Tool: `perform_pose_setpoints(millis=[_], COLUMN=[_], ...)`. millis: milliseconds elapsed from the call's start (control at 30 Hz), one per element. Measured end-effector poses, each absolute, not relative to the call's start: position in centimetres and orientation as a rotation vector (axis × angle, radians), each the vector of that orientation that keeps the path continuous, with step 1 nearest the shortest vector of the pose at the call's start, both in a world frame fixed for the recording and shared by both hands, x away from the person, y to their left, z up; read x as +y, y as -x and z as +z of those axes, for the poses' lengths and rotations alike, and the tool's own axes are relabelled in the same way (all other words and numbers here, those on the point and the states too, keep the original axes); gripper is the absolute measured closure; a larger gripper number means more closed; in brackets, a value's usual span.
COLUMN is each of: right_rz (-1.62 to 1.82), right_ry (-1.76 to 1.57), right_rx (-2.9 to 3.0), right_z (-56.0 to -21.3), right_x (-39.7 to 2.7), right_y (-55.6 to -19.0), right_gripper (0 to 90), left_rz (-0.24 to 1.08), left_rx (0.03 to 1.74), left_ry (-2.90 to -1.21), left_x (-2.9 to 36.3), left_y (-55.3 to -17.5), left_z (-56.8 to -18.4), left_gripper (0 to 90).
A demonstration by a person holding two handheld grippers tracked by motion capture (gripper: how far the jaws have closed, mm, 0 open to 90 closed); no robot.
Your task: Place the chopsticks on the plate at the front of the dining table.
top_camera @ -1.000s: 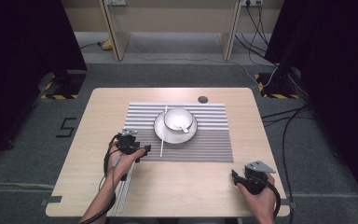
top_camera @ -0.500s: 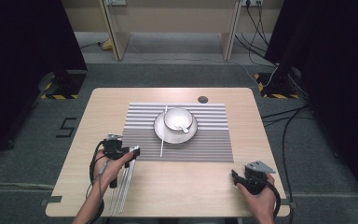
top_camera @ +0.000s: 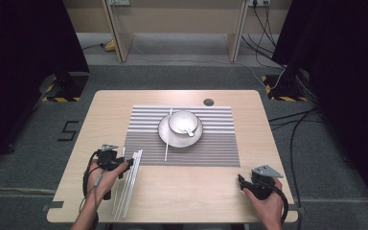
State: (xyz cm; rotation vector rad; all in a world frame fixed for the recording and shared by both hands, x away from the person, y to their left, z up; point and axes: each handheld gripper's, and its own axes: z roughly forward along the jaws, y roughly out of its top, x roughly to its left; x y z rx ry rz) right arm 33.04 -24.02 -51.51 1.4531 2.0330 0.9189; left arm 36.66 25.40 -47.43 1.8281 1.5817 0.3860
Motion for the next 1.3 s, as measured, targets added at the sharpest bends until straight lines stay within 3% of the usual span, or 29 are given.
perform_pose_setpoints(millis=[533,667,1300], right_rz=[0.917,0.917,0.916], right_ry=[-1.454,-1.454,-1.451], right_rx=[2.034,2.034,2.036], right_z=[-51.5,-51.5,-51.5], right_x=[-24.0,-24.0,-24.0], right_y=[-33.0,-33.0,-33.1], right_gripper=[40.9,40.9,40.9], left_rz=[0.283,0.274,0.18], left_rx=[1.722,1.733,1.821], left_ry=[-2.057,-2.084,-2.193], left_x=[26.1,26.1,26.0], left_y=[-37.1,-37.5,-38.3], left_z=[-48.1,-48.2,-47.8], left_gripper=[62.5,67.5,73.3])
